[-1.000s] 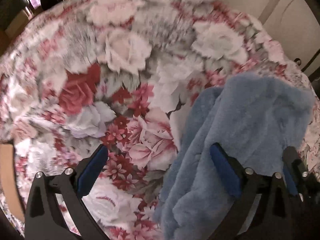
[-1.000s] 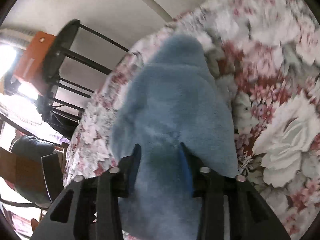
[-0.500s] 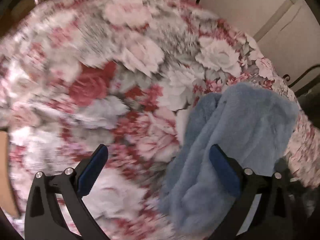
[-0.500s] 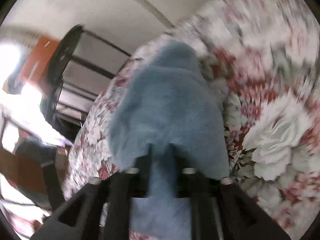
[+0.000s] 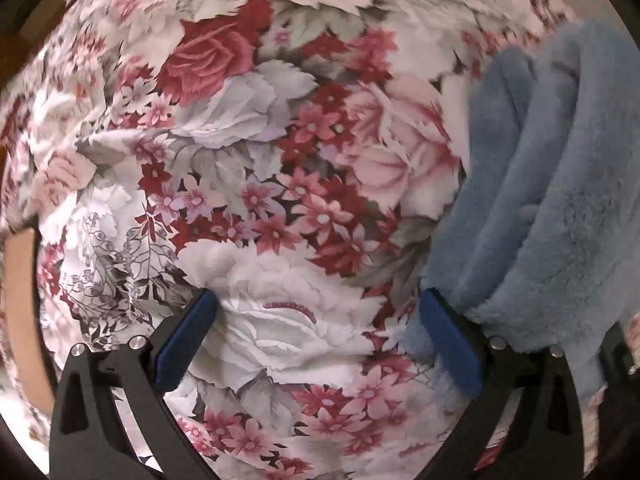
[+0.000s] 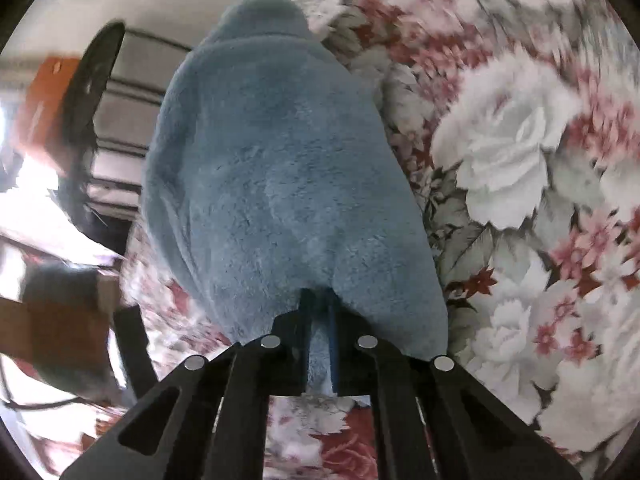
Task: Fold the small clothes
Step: 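Close the left tool on the folded jacket while the right tool grips its other end, then lift the folded blue jacket off the bedspread with both tools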
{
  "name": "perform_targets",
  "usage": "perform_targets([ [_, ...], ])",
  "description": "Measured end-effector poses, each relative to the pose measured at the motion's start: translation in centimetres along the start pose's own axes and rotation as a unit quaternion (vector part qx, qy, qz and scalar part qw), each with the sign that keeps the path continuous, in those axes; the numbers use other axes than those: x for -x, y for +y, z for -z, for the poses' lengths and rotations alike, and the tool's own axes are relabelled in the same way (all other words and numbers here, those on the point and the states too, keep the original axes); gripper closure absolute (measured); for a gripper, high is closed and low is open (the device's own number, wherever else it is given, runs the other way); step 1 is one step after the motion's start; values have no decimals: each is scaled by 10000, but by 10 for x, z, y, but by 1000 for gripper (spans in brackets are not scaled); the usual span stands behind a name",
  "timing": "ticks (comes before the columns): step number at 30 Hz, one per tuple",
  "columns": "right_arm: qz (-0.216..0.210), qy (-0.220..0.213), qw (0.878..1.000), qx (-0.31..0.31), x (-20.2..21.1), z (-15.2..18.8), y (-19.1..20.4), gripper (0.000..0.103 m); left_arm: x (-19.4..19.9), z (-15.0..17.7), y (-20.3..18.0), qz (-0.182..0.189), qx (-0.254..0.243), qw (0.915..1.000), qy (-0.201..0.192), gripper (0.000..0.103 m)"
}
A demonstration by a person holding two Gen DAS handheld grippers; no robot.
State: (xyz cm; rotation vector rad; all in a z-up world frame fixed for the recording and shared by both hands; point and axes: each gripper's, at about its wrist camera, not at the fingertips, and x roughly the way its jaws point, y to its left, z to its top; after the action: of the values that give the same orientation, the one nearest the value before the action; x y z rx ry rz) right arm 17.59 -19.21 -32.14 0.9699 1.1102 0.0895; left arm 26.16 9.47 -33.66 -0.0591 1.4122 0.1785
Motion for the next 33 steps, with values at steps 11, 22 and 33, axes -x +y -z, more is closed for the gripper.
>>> perform_targets([
  [11, -148, -623, 9954, 714, 53, -5, 35, 47, 75, 2, 37, 1690, 386, 9802, -961, 5],
  [22, -795, -600, 9921, -763, 52, -48, -39, 33, 22, -25, 24, 3460, 458, 9371, -60, 5],
  [33, -1122, -547, 9873, -978, 38, -55, -45, 31, 21, -27, 7, 3948, 35, 9187, -119, 5],
])
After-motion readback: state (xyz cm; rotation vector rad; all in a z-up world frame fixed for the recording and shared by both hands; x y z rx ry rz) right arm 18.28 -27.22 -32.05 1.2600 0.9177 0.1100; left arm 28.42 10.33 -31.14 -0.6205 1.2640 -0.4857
